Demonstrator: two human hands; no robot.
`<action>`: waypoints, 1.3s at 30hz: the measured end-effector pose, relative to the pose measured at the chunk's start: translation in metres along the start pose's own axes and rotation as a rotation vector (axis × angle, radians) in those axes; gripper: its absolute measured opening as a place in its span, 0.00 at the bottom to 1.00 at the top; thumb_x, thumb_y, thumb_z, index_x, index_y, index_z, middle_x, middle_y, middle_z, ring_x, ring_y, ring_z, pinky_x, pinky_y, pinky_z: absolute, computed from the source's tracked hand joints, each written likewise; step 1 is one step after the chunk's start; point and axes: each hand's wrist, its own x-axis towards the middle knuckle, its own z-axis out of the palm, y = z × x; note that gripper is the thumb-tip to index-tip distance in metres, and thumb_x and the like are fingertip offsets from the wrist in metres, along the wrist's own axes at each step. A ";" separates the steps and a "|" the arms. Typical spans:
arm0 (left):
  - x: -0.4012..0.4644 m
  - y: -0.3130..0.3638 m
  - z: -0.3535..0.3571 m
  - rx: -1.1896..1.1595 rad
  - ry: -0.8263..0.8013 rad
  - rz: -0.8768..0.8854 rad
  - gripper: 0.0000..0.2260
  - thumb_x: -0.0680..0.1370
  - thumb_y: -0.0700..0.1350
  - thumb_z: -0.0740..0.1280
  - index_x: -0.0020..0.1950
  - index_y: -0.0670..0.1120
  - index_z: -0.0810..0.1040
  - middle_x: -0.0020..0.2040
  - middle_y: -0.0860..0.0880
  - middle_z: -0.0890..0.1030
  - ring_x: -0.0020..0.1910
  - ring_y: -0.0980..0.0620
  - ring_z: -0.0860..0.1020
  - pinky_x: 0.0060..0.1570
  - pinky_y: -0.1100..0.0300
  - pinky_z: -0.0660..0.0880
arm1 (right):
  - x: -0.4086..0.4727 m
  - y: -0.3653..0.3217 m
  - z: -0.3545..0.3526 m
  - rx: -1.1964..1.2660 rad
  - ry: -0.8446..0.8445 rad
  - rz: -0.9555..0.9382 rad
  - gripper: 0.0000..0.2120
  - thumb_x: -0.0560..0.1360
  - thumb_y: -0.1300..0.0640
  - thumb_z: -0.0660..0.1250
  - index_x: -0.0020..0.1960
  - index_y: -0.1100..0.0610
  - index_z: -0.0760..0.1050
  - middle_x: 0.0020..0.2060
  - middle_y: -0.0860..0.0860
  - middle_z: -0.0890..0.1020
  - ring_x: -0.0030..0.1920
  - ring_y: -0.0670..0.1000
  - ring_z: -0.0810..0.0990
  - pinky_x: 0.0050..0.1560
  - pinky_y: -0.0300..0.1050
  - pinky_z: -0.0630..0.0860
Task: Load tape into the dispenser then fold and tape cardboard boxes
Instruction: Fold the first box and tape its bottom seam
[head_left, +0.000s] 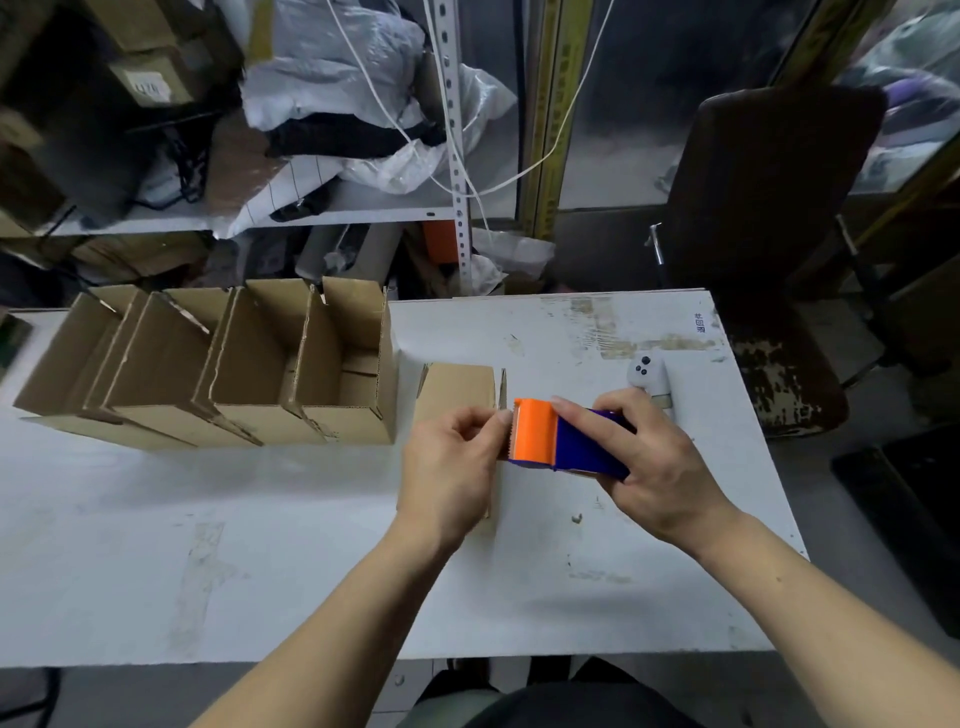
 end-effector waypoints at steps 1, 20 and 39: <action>-0.002 -0.002 0.002 0.065 0.036 0.048 0.09 0.82 0.50 0.71 0.45 0.51 0.86 0.36 0.57 0.85 0.34 0.60 0.80 0.36 0.66 0.75 | 0.001 -0.001 0.002 -0.028 0.008 -0.007 0.42 0.72 0.66 0.79 0.80 0.48 0.66 0.55 0.56 0.76 0.53 0.54 0.74 0.47 0.49 0.80; 0.011 -0.001 0.013 0.896 0.116 0.694 0.11 0.70 0.36 0.77 0.34 0.45 0.75 0.27 0.46 0.75 0.26 0.43 0.69 0.30 0.58 0.56 | -0.004 0.022 0.053 -0.376 -0.639 0.553 0.23 0.77 0.56 0.68 0.70 0.43 0.73 0.55 0.53 0.69 0.47 0.57 0.75 0.43 0.48 0.67; 0.055 -0.018 -0.017 0.300 0.004 0.047 0.09 0.80 0.50 0.72 0.42 0.49 0.86 0.37 0.56 0.87 0.39 0.57 0.85 0.50 0.56 0.82 | 0.055 -0.039 0.066 1.273 -0.208 1.045 0.15 0.70 0.47 0.77 0.46 0.57 0.80 0.38 0.50 0.84 0.41 0.47 0.81 0.45 0.42 0.72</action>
